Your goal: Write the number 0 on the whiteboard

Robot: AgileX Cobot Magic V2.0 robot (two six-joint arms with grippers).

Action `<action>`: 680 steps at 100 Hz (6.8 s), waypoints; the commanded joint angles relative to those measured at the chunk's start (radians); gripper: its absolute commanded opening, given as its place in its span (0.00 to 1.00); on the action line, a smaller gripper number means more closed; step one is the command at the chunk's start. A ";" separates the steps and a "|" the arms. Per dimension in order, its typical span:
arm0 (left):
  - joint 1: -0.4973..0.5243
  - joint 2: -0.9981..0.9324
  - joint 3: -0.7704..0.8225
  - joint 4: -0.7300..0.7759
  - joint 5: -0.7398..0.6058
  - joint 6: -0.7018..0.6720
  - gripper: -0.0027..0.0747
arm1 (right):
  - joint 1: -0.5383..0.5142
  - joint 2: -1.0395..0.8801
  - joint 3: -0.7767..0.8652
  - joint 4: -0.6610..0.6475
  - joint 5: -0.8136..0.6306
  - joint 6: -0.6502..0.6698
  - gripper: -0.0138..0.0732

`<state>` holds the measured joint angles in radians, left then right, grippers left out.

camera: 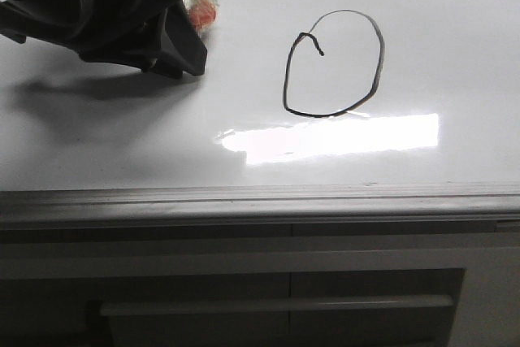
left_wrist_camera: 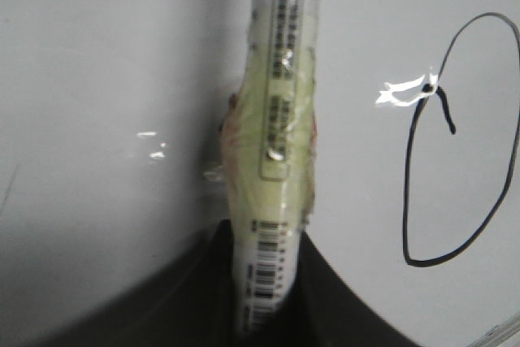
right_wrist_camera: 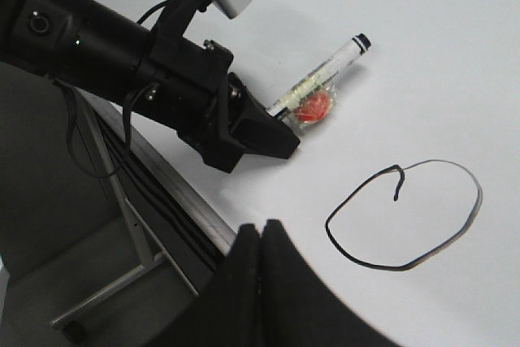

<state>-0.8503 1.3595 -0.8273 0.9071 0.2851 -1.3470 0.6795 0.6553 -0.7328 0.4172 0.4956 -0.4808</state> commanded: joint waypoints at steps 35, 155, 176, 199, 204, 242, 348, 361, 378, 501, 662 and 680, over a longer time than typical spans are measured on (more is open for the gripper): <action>0.014 0.006 -0.016 0.002 0.017 -0.011 0.52 | -0.007 -0.001 -0.024 0.018 -0.077 0.003 0.08; 0.012 -0.419 -0.016 0.153 0.036 -0.001 0.59 | -0.007 -0.001 -0.024 -0.008 -0.160 0.001 0.08; 0.012 -0.582 0.049 0.162 0.048 0.029 0.12 | -0.007 -0.067 0.025 -0.150 -0.200 0.001 0.08; 0.012 -0.834 0.281 0.165 0.038 0.045 0.01 | -0.060 -0.327 0.291 -0.187 -0.394 0.001 0.08; 0.012 -0.881 0.322 0.165 0.028 0.045 0.01 | -0.084 -0.380 0.348 -0.187 -0.409 0.001 0.08; 0.012 -1.001 0.418 0.165 0.024 0.045 0.01 | -0.147 -0.518 0.482 -0.187 -0.449 0.001 0.08; 0.139 -1.053 0.478 0.358 0.083 0.029 0.01 | -0.147 -0.518 0.484 -0.187 -0.445 0.001 0.08; 0.222 -1.123 0.483 0.155 0.083 0.153 0.01 | -0.147 -0.518 0.484 -0.187 -0.445 0.001 0.08; 0.372 -1.213 0.483 -0.253 0.051 0.675 0.01 | -0.147 -0.518 0.484 -0.187 -0.445 0.001 0.08; 0.763 -1.390 0.862 -1.035 -0.113 1.457 0.01 | -0.147 -0.518 0.486 -0.187 -0.439 0.001 0.08; 0.763 -1.390 0.862 -1.044 0.002 1.457 0.01 | -0.147 -0.518 0.580 -0.187 -0.454 0.001 0.08; 0.763 -1.390 0.862 -1.044 0.002 1.457 0.01 | -0.147 -0.518 0.638 -0.136 -0.486 0.006 0.08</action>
<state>-0.0897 -0.0034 0.0040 -0.1256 0.3311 0.1174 0.5388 0.1294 -0.0895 0.2463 0.1040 -0.4784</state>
